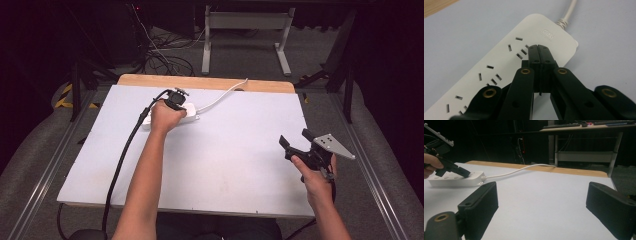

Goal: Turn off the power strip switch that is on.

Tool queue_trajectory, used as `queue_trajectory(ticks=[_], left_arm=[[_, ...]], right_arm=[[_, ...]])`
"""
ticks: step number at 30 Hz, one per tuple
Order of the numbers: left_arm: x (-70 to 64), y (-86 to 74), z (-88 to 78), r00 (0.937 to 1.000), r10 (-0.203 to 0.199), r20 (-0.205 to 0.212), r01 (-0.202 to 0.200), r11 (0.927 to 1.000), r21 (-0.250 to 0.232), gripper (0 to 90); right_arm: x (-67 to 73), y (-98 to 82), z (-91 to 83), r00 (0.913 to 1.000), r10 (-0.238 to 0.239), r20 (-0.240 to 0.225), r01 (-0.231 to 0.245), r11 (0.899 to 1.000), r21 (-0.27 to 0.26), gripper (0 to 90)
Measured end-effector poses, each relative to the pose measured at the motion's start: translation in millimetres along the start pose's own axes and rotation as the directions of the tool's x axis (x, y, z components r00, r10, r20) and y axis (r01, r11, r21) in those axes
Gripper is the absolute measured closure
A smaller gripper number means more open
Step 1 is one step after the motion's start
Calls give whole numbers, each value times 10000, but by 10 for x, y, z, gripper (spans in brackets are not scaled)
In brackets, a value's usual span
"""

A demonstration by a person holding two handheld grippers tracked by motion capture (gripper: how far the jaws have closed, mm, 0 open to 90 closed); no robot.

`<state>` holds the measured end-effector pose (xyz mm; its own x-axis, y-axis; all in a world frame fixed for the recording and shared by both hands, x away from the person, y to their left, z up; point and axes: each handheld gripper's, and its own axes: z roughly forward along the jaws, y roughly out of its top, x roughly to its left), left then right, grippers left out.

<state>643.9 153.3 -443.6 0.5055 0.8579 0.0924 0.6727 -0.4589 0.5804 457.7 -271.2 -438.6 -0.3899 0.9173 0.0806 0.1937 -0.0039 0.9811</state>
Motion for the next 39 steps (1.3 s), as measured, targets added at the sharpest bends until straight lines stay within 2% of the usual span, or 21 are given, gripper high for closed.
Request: queue_trajectory(ticks=[5, 21, 27, 39], left_arm=[[-1, 8, 1, 9999, 60, -96, -60, 10000, 2, 900], [6, -5, 0, 10000, 35, -13, -35, 10000, -68, 900], [44, -31, -3, 9994, -254, 225, 260, 9993, -262, 900], [51, -28, -4, 9994, -277, 229, 284, 9991, -321, 900]], right_arm=[[14, -3, 8, 10000, -61, -34, 61, 10000, 52, 113], [28, -8, 7, 10000, 58, -55, -58, 10000, 39, 113], [36, -12, 3, 9999, 63, -88, -63, 9999, 82, 113], [21, -4, -14, 9997, 207, -89, -207, 9998, -43, 113]])
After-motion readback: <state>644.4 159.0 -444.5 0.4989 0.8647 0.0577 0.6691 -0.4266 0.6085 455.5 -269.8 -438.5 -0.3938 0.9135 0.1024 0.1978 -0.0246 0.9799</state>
